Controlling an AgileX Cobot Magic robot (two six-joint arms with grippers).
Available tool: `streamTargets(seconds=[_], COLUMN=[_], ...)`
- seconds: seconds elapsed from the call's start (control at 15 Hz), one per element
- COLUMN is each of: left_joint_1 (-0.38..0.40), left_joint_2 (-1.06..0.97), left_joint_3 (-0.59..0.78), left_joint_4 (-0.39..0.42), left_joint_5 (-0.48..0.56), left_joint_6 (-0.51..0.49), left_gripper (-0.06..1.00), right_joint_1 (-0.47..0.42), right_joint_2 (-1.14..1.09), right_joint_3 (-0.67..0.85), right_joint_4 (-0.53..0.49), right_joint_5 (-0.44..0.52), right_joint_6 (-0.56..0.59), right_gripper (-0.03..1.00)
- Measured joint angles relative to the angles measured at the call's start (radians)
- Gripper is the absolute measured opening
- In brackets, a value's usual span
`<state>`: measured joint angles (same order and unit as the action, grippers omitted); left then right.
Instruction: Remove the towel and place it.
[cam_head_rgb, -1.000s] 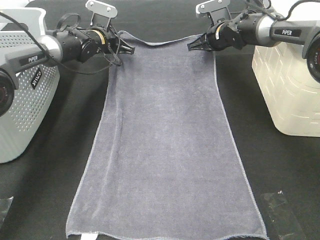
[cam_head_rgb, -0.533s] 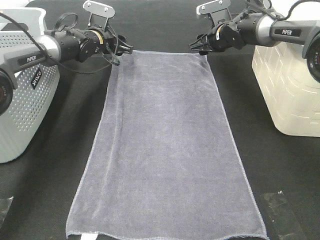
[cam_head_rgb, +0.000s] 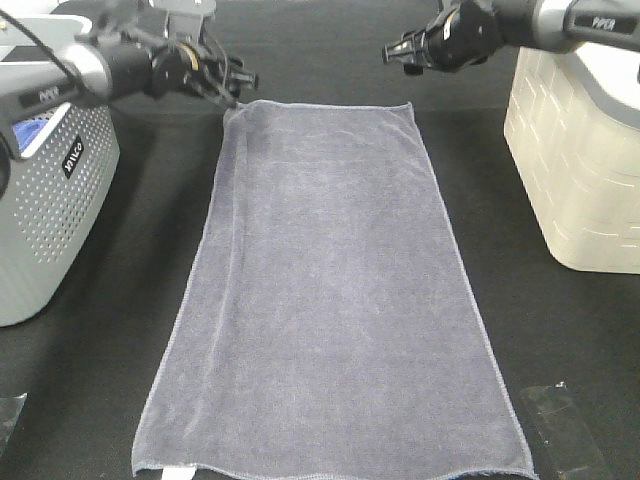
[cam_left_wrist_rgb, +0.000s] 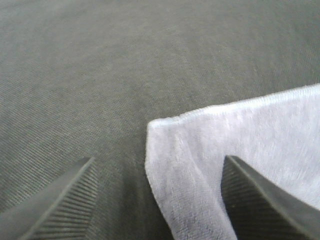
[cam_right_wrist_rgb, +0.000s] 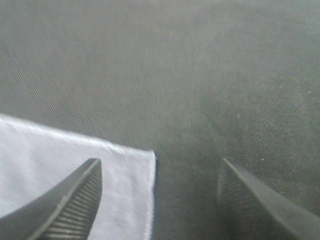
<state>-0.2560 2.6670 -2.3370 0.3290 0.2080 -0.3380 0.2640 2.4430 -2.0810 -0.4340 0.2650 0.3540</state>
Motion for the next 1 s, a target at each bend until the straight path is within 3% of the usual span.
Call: streamTargets(seconds=[0.2,0.47,0.67,0.8,1.0], left_joint_1=[-0.017,-0.061,-0.095,-0.119,-0.137], left_joint_2=[-0.057,-0.194,-0.293,-0.37,-0.473], left_joint_3=[0.0,0.0,0.0,0.0,-0.001], left_joint_4=[-0.001,-0.003,-0.003,-0.009,-0.015], left_joint_5=[0.013,0.253,0.502,0.673,0.837], left_joint_6=[0.0,0.0,0.0,0.0,0.0], left_gripper=[0.68,0.68,0.68,0.68,0.68], right_joint_1=[0.0,0.0,0.0,0.0,0.0], right_joint_2=[-0.04,-0.173,-0.277,-0.348,-0.422], right_joint_3=[0.0,0.0,0.0,-0.001,-0.001], right_joint_4=[0.038,0.132,0.254,0.329,0.358], right_joint_5=[0.014,0.14,0.299,0.454,0.663], right_joint_6=[0.0,-0.001,-0.088,-0.175,-0.212], right_gripper=[0.63,0.63,0.63,0.63,0.63])
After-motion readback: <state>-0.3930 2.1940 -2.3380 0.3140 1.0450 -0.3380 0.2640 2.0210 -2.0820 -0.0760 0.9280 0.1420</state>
